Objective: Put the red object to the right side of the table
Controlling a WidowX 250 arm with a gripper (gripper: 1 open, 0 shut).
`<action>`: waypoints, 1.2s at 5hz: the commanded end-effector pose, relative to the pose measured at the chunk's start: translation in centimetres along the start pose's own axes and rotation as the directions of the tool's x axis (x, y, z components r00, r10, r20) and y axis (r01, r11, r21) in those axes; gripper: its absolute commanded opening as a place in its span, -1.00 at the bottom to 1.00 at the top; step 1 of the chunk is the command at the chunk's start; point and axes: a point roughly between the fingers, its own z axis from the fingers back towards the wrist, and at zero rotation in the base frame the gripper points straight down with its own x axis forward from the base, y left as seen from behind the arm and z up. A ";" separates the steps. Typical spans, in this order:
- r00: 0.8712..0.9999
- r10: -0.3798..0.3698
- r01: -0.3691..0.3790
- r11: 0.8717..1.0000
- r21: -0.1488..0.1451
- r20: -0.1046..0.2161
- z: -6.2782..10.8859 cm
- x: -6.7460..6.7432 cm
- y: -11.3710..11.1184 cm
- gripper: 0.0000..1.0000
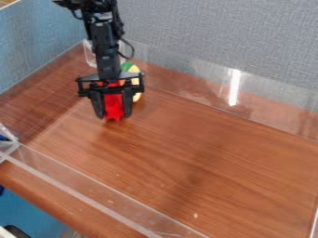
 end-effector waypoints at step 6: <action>0.990 -0.100 0.104 0.994 -0.037 0.095 4.7 -0.8 -0.5 -1.00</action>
